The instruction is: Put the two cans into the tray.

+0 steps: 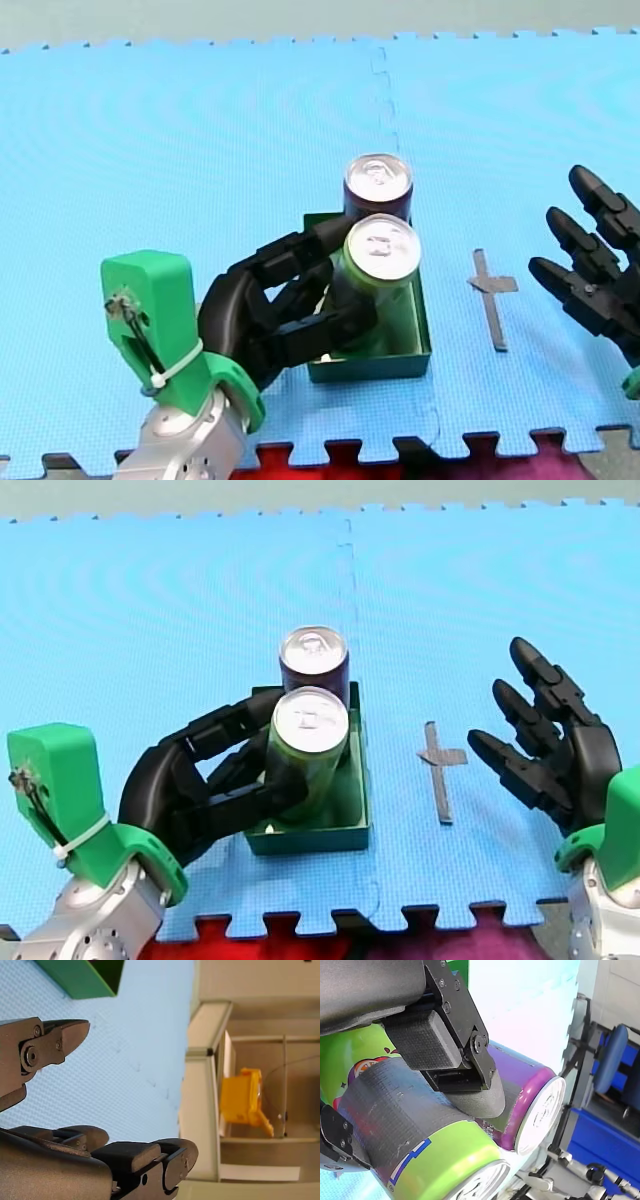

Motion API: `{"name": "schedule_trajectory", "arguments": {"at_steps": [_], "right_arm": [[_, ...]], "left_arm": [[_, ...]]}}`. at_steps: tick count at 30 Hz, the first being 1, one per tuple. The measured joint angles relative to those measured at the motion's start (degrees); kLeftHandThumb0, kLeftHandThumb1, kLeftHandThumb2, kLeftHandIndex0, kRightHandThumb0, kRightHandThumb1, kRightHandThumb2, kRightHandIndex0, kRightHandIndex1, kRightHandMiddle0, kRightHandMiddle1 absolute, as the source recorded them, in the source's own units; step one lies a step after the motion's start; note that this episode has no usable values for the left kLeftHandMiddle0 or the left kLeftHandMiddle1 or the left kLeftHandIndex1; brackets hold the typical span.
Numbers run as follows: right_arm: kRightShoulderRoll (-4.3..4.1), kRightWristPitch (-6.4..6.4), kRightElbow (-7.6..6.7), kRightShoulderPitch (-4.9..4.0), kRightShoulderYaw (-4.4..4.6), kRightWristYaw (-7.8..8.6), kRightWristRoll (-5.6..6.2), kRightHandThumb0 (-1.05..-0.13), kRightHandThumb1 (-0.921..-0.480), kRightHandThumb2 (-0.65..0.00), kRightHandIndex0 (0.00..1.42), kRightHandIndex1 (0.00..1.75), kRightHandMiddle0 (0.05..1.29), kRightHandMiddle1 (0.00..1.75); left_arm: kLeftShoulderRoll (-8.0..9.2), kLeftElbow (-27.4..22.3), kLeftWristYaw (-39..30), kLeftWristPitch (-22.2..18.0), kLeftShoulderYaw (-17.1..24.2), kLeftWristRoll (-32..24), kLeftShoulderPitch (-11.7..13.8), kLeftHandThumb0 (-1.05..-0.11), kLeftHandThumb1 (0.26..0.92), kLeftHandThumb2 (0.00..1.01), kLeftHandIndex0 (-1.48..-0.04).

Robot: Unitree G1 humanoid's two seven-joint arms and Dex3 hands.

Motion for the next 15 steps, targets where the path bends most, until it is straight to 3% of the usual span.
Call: {"name": "schedule_trajectory", "arguments": {"at_steps": [15], "right_arm": [[0.04, 0.0, -0.27, 0.02, 0.02, 0.02, 0.01, -0.938, -0.919, 0.0, 0.42, 0.0, 0.37, 0.0]], "left_arm": [[0.01, 0.3, 1.1, -0.9, -0.7, 1.2, -0.1, -0.539, 0.872, 0.0, -1.34]]}}
